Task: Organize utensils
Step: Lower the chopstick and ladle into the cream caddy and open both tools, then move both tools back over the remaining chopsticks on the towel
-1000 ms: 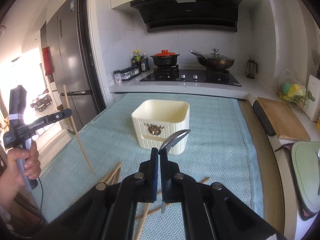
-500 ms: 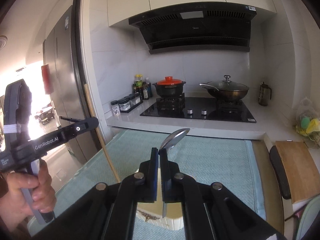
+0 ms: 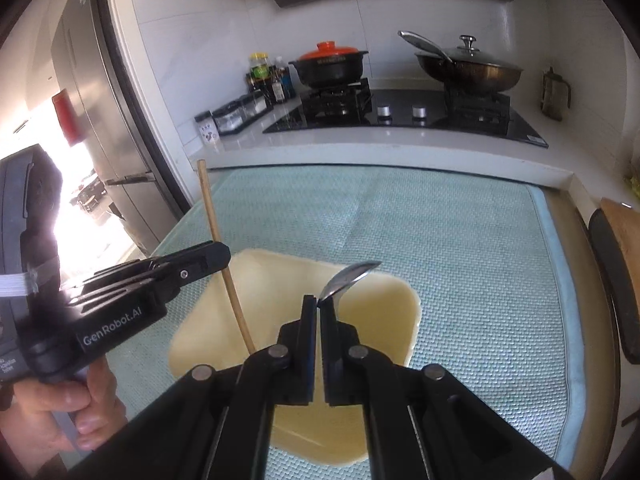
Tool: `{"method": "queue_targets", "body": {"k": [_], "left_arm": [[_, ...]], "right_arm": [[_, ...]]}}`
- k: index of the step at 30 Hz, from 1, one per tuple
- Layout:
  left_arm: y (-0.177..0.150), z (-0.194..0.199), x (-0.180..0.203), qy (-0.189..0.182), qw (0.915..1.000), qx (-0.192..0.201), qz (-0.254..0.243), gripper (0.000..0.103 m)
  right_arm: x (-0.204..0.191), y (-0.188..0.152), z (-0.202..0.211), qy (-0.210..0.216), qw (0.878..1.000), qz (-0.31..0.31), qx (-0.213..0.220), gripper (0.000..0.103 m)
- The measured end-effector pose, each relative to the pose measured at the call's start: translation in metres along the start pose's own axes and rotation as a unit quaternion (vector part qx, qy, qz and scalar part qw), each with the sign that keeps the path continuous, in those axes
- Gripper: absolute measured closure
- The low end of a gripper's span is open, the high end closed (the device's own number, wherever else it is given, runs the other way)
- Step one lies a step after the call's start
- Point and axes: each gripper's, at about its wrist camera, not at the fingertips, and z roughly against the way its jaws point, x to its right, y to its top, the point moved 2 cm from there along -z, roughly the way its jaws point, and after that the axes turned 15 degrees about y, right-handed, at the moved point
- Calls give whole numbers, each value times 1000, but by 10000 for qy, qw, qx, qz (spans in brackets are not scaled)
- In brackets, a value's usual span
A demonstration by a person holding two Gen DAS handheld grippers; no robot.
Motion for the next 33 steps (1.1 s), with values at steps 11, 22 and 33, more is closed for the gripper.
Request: {"method": "queue_targets", "body": {"k": [11, 22, 33], "left_arm": [[-27, 77, -18, 499, 9972, 448, -319, 7], [-145, 162, -35, 1509, 9853, 501, -624, 1], [-241, 195, -37, 1327, 9899, 216, -441, 1]], "right_arm": [[-21, -14, 65, -379, 9990, 71, 212, 51], [-88, -137, 159, -1582, 9856, 535, 254, 27], [-133, -229, 191, -2201, 9718, 671, 513, 26]]}}
